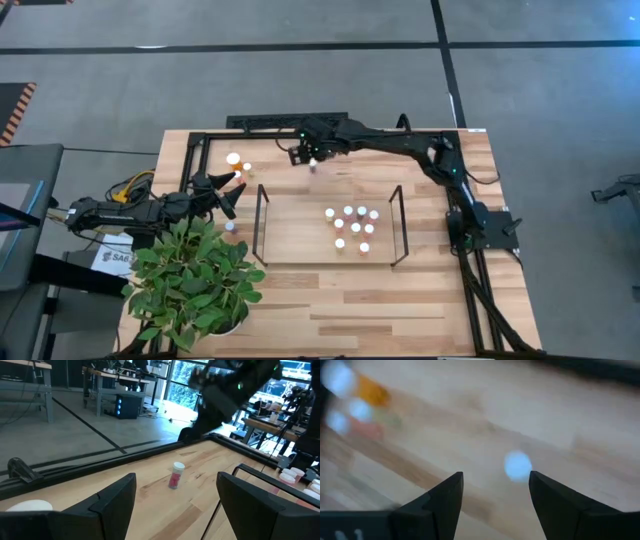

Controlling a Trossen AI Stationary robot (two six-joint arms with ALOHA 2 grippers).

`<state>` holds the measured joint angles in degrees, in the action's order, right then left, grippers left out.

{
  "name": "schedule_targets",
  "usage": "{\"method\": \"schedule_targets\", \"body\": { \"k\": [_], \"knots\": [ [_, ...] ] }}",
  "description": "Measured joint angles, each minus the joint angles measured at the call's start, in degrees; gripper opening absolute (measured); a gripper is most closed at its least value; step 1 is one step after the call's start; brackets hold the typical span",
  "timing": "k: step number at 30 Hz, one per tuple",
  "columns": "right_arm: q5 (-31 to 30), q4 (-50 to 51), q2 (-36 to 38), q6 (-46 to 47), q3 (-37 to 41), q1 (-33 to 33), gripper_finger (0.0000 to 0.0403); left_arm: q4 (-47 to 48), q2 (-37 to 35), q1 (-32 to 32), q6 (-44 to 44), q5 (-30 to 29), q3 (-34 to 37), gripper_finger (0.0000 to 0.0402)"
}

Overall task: Pick and place medicine bottles onto shelf by color
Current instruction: Put the blue pill bottle on the shelf

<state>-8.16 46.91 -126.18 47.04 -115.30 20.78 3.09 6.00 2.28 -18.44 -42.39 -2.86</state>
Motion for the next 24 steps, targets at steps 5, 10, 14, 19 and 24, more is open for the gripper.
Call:
{"method": "schedule_targets", "body": {
  "k": [5,10,14,19,24],
  "knots": [
    [5.3,1.0,-4.3,-0.2,-1.4,1.2,0.0249,0.0,0.0,0.0,0.0,0.0,0.0,0.0265],
    [6.1,2.9,-6.1,-0.4,-3.6,2.6,0.0249,0.0,0.0,0.0,0.0,-0.1,0.0,0.0265],
    [6.3,4.2,-6.3,-0.6,-3.6,2.9,0.0249,0.0,0.0,0.0,0.0,-0.1,0.0,0.0265],
    [6.3,4.0,-6.3,-1.9,-3.5,2.9,0.0249,0.0,0.0,0.0,0.0,0.0,0.0,0.0265],
    [6.3,3.8,-6.3,-2.1,-3.5,2.8,0.0249,0.0,0.0,0.0,0.0,-0.1,0.0,0.0265]
  ]
}}
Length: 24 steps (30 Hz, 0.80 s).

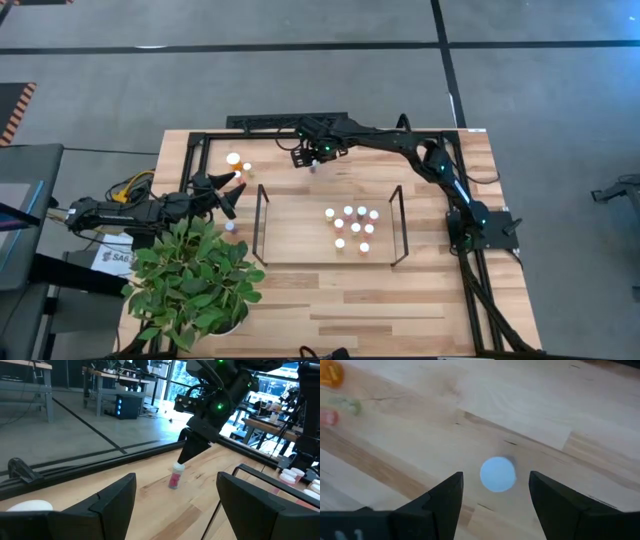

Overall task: Pick and place medicine bottles onto shelf by color
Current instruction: Put the blue pill bottle on the shelf

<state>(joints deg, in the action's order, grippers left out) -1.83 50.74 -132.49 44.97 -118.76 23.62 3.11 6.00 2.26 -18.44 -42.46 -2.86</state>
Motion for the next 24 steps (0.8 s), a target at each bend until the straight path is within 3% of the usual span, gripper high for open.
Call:
{"method": "schedule_targets", "body": {
  "k": [24],
  "knots": [
    [-1.3,-0.3,-2.6,1.5,-0.1,-0.7,0.0249,0.0,0.0,0.0,0.0,0.0,0.0,0.0265]
  ]
}}
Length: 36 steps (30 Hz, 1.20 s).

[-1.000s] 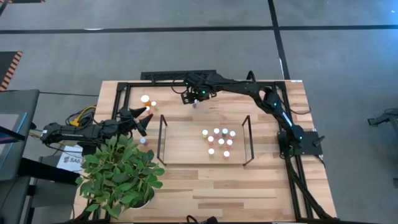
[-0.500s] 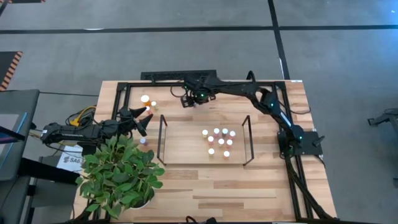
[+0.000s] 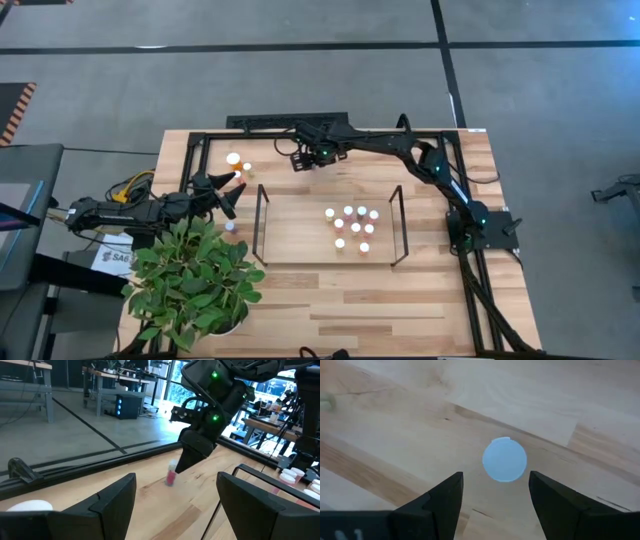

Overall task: Pick and place medicine bottles onto shelf by color
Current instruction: Put the blue pill bottle on the shelf

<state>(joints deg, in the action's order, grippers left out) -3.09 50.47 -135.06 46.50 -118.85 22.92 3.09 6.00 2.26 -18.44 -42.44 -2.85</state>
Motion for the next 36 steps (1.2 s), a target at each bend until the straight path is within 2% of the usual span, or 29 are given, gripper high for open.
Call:
{"method": "schedule_targets", "body": {
  "k": [4,8,18,23,26,33,36],
  "knots": [
    [0.0,-0.1,0.0,0.9,0.0,0.0,0.0249,0.0,0.0,0.0,0.0,0.0,0.0,0.0265],
    [-0.1,-0.6,0.0,6.1,0.0,0.4,0.0249,0.0,0.0,0.0,0.0,0.0,0.0,0.0264],
    [-5.4,-0.8,0.0,14.8,0.0,0.2,0.0249,0.0,0.0,0.0,0.0,0.0,0.0,0.0265],
    [-5.8,-0.9,0.0,15.4,0.0,0.2,0.0245,0.0,0.0,0.0,0.0,0.0,0.0,0.0265],
    [-6.2,-1.0,0.0,15.4,0.0,0.0,0.0226,0.0,0.0,0.0,0.0,0.0,0.0,0.0265],
    [-6.9,-1.1,0.0,14.1,0.0,-0.5,0.0147,0.0,0.0,0.0,0.0,0.0,0.0,0.0265],
    [-6.9,-1.6,0.0,14.1,0.0,-0.5,0.0128,0.0,0.0,0.0,0.0,0.0,0.0,0.0265]
  ]
}}
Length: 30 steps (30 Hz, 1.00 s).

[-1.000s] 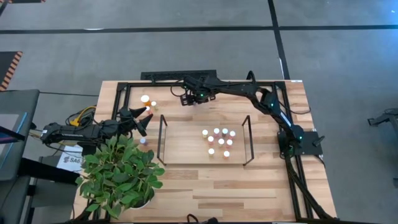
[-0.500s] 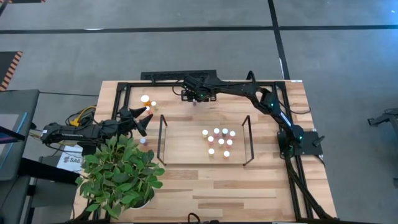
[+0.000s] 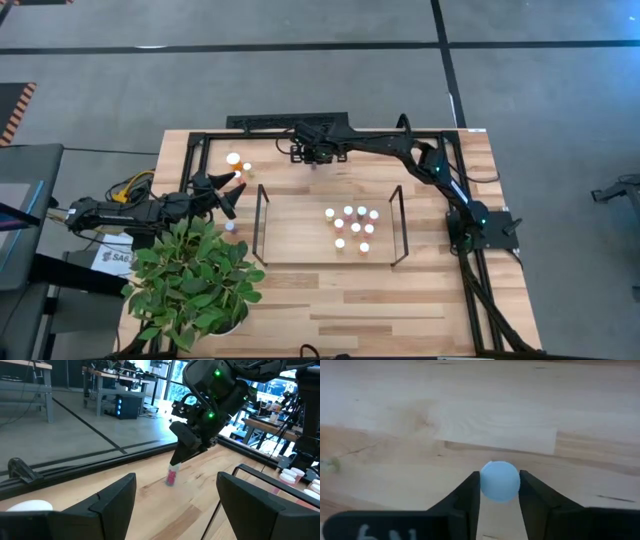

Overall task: Pick and place medicine bottles onto shelf by color
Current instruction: Put the blue pill bottle on the shelf

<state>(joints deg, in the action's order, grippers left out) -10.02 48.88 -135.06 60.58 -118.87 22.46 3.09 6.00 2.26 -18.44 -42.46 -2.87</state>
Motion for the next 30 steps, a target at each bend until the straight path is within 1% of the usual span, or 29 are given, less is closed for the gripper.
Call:
{"method": "schedule_targets", "body": {
  "k": [3,8,12,17,21,25,30],
  "knots": [
    [0.0,-0.4,0.0,0.0,0.0,0.1,0.0127,0.0,0.0,0.0,0.0,0.0,0.0,0.0265],
    [0.1,-0.6,0.0,-0.2,0.0,0.0,0.0142,0.0,0.0,0.0,0.0,0.0,0.0,0.0265],
    [0.3,-0.3,0.6,-0.2,-0.1,0.0,0.0146,0.0,0.0,0.0,0.0,0.0,0.0,0.0265],
    [0.5,5.9,0.6,-1.0,-5.2,-0.4,0.0139,0.0,0.0,0.0,0.0,0.0,0.0,0.0265],
    [-1.6,11.1,0.5,-1.1,-8.9,-1.4,0.0138,0.0,0.0,0.0,0.0,0.0,0.0,0.0265],
    [-2.4,15.2,0.7,-0.9,-12.8,-2.4,0.0138,0.0,0.0,0.0,0.0,0.0,0.0,0.0265],
    [-2.5,19.4,0.6,1.1,-15.2,-4.2,0.0135,0.0,0.0,0.0,0.0,0.0,0.0,0.0265]
  ]
}}
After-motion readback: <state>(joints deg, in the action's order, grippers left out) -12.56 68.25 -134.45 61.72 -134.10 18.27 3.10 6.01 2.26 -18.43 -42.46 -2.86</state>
